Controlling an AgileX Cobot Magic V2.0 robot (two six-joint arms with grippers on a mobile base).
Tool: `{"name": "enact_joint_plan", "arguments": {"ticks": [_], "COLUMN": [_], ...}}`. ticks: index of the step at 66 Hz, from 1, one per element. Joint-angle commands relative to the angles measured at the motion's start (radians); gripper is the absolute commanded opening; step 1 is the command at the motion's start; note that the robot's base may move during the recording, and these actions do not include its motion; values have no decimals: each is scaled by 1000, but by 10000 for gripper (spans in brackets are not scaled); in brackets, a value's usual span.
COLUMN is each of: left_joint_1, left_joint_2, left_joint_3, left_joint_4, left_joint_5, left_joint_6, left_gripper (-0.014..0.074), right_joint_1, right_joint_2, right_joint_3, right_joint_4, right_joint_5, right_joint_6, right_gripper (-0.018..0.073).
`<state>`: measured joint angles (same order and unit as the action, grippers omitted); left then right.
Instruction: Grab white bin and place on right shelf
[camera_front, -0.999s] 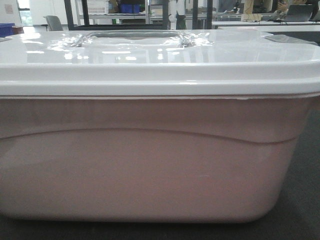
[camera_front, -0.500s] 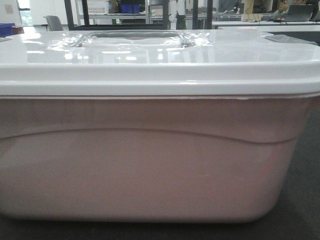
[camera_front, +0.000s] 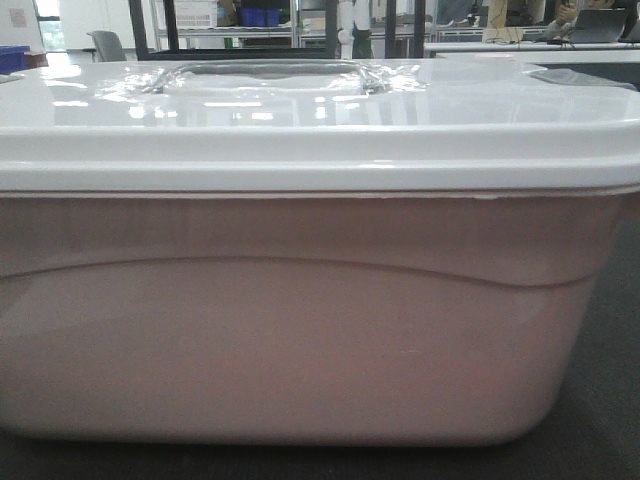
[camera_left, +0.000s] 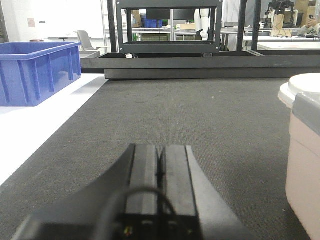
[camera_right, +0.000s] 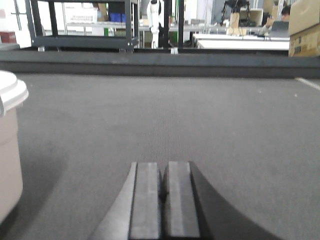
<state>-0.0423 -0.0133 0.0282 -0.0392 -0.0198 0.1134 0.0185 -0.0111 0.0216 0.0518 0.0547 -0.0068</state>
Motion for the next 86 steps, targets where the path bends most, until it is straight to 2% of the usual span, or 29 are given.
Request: {"name": "enact_joint_plan", "arguments": {"ticks": [1,9,17,24,33,42,55,71,86], "left_joint_1": [-1,-1,-1,-1,-1,-1,-1,-1,-1], "left_joint_2": [-6,21,65,140,271,392,595,804,893], "left_joint_3": [-70,-175,-293,-408,-554,-645,-768,-906,-927], "left_joint_4": [-1,-1,-1,4,49,73,64,58,22], "left_joint_5": [-22,128,216,323,464,470,627,809,833], "left_joint_6": [-5,-5,-5,-5,-2,-2,-2,-2,-2], "left_gripper": [-117,-117,-117,-117,-117,-117,-117,-117,-117], "right_joint_1": [-5,-5,-5,-5,-5,-5,-5,-5,-5], "right_joint_2": [-17,-4,50,150,311,463,645,854,966], "right_joint_3": [-93,-215,-339,-440,-567,-660,-794,-934,-962], "right_joint_4": [0,0,0,0,0,-1,-1,-1,38], "right_joint_5": [10,135,220,295,342,370,501,827,968], "right_joint_6": [-5,-4,-4,-4,-5,-5,-5,-5,-4], "right_gripper": [55,55,55,55,55,55,55,55,55]}}
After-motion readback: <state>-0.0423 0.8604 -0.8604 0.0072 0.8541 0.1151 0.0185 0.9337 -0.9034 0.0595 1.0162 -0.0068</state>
